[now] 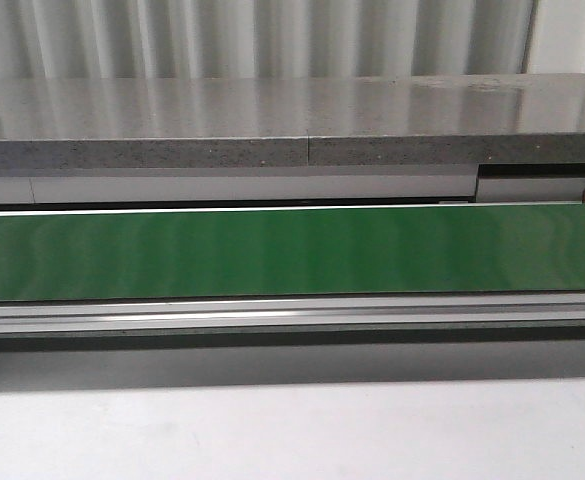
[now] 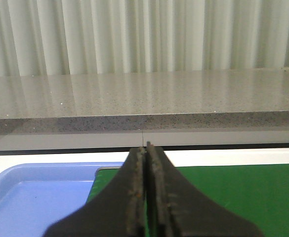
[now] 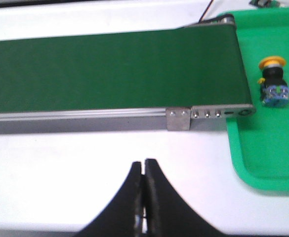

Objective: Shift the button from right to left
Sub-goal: 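Move the right gripper toward the yellow push button on the green pad, then grasp the yellow push button with the right gripper and lift it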

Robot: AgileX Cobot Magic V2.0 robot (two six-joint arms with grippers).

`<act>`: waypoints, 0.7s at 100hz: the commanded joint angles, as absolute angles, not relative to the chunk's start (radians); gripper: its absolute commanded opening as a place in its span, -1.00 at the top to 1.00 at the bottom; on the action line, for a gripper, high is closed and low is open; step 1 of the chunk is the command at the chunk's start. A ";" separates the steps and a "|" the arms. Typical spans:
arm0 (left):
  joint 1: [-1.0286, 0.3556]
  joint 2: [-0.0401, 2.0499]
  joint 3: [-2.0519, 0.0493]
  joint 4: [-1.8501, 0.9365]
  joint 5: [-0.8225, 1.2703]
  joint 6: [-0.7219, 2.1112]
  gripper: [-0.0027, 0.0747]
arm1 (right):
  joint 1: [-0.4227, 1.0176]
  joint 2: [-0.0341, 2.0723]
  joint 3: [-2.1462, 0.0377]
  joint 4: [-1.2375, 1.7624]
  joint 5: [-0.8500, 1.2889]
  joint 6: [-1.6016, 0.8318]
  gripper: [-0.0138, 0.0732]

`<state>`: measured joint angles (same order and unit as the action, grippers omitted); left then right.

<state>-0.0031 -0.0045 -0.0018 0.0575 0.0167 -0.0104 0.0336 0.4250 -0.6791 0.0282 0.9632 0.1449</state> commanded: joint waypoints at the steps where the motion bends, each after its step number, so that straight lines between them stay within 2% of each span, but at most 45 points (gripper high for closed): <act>1: -0.010 -0.041 0.023 0.052 -0.062 -0.015 0.98 | 0.027 0.509 -0.779 0.018 0.993 0.140 0.84; 29: -0.010 -0.041 0.023 0.052 -0.062 -0.015 0.98 | 0.027 0.576 -0.814 0.041 0.987 0.140 0.82; 36: -0.010 -0.041 0.023 0.052 -0.062 -0.015 0.98 | 0.027 0.576 -0.814 0.041 0.987 0.140 0.72; 41: -0.010 -0.041 0.023 0.052 -0.062 -0.015 0.98 | 0.027 0.576 -0.814 0.041 0.987 0.140 0.56; 48: -0.010 -0.041 0.023 0.052 -0.062 -0.015 0.98 | 0.027 0.576 -0.814 0.041 0.987 0.140 0.23; 60: -0.010 -0.041 0.023 0.052 -0.062 -0.015 0.98 | 0.027 0.576 -0.814 0.043 0.971 0.140 -0.48; 65: -0.010 -0.041 0.023 0.052 -0.062 -0.015 0.98 | 0.027 0.576 -0.814 0.044 0.971 0.140 -0.69; 70: -0.010 -0.041 0.023 0.052 -0.062 -0.015 0.98 | 0.027 0.576 -0.814 0.044 0.970 0.141 -0.82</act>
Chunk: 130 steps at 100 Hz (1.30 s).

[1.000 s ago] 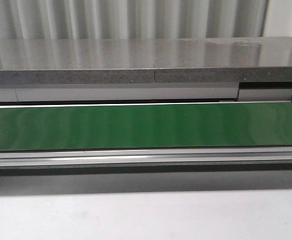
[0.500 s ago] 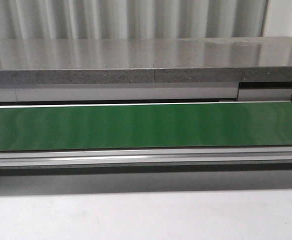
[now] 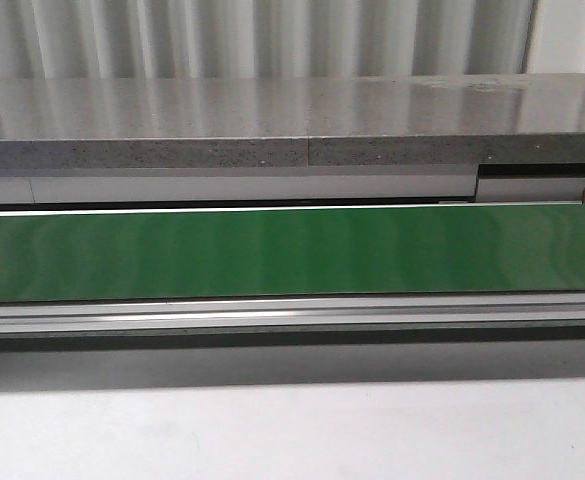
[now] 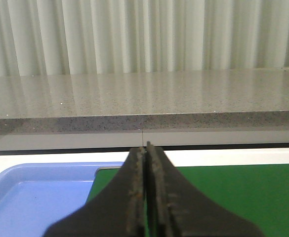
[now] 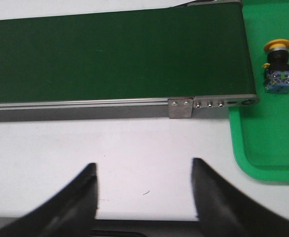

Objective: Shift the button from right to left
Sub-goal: 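Grasp the yellow push button with the right gripper and lift it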

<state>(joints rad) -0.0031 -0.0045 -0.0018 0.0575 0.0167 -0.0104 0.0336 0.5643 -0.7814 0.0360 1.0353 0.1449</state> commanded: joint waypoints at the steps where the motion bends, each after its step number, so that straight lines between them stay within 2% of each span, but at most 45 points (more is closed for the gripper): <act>1: -0.010 -0.041 0.023 0.052 -0.062 -0.015 0.98 | 0.027 0.577 -0.814 0.044 0.969 0.141 -0.83; 24: -0.010 -0.041 0.023 0.052 -0.062 -0.015 0.98 | 0.027 0.625 -0.851 -0.090 0.957 0.267 -0.80; 51: -0.010 -0.041 0.023 0.052 -0.062 -0.015 0.98 | 0.014 0.802 -0.939 -0.256 0.943 0.316 -0.80; 75: -0.010 -0.041 0.023 0.052 -0.062 -0.015 0.98 | -0.167 0.988 -0.997 -0.243 0.848 0.273 -0.80; 108: -0.010 -0.041 0.023 0.052 -0.062 -0.015 0.98 | -0.422 1.288 -1.034 -0.035 0.659 0.098 -0.80; 130: -0.010 -0.041 0.023 0.052 -0.062 -0.015 0.98 | -0.484 1.479 -1.105 -0.025 0.622 0.073 -0.80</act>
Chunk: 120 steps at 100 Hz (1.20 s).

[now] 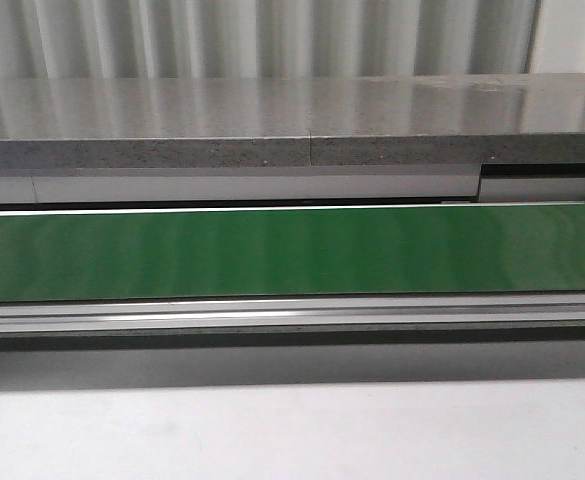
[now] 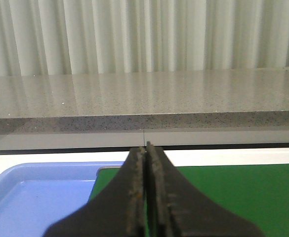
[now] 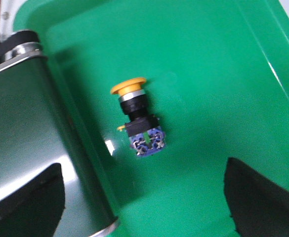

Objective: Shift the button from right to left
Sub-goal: 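Grasp the yellow push button with the right gripper and lift it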

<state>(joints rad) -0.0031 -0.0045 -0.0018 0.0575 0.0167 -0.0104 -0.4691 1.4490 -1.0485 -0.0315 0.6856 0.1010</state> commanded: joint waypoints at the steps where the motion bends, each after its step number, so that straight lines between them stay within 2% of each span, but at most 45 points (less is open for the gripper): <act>1: -0.010 -0.041 0.023 0.052 -0.062 -0.015 0.98 | -0.484 1.483 -1.109 -0.025 0.621 0.072 -0.80; 58: -0.010 -0.041 0.023 0.052 -0.062 -0.015 0.98 | -0.491 1.738 -1.231 -0.026 0.566 -0.021 -0.80; 120: -0.010 -0.041 0.023 0.052 -0.062 -0.015 0.98 | -0.503 1.847 -1.247 0.074 0.558 -0.141 -0.80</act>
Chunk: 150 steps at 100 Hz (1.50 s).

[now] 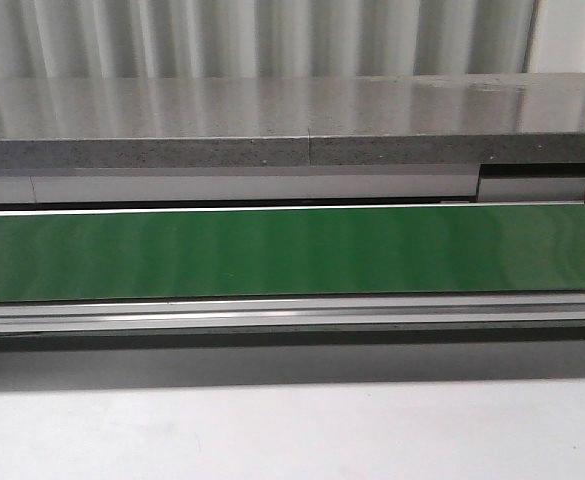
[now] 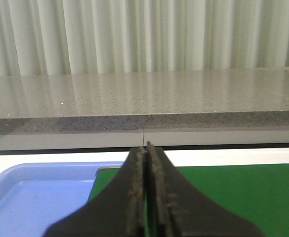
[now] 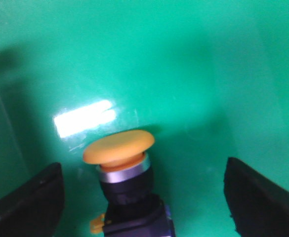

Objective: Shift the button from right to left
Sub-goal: 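Grasp the yellow push button with the right gripper and lift it, then lower the button onto the belt end and open the right gripper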

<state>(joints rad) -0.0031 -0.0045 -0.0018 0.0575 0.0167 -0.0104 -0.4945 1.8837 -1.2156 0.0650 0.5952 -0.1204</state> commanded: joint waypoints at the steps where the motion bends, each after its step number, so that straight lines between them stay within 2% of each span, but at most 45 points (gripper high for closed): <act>1: -0.010 -0.041 0.023 0.052 -0.062 -0.015 0.98 | -0.503 1.850 -1.247 0.074 0.558 -0.141 -0.80; 19: -0.010 -0.041 0.023 0.052 -0.062 -0.015 0.98 | -0.503 1.892 -1.247 0.073 0.561 -0.141 -0.79; 26: -0.010 -0.041 0.023 0.052 -0.062 -0.015 0.98 | -0.503 1.911 -1.247 0.073 0.563 -0.141 -0.72; 33: -0.010 -0.041 0.023 0.052 -0.062 -0.015 0.98 | -0.504 1.919 -1.246 0.073 0.564 -0.141 -0.56; 50: -0.010 -0.041 0.023 0.052 -0.062 -0.015 0.98 | -0.514 1.917 -1.247 0.078 0.567 -0.140 0.07; 57: -0.010 -0.041 0.023 0.052 -0.062 -0.015 0.98 | -0.526 1.913 -1.247 0.096 0.571 -0.139 0.19; 87: -0.010 -0.041 0.023 0.052 -0.062 -0.015 0.98 | -0.550 1.759 -1.247 0.162 0.594 -0.139 0.18; 105: -0.010 -0.041 0.023 0.052 -0.062 -0.015 0.98 | -0.521 1.612 -1.247 0.183 0.711 -0.139 0.18; 121: -0.010 -0.041 0.023 0.052 -0.062 -0.015 0.98 | -0.446 1.536 -1.247 0.200 0.757 -0.139 0.18; 150: -0.010 -0.041 0.023 0.052 -0.062 -0.015 0.98 | -0.295 1.571 -1.246 0.200 0.809 -0.139 0.18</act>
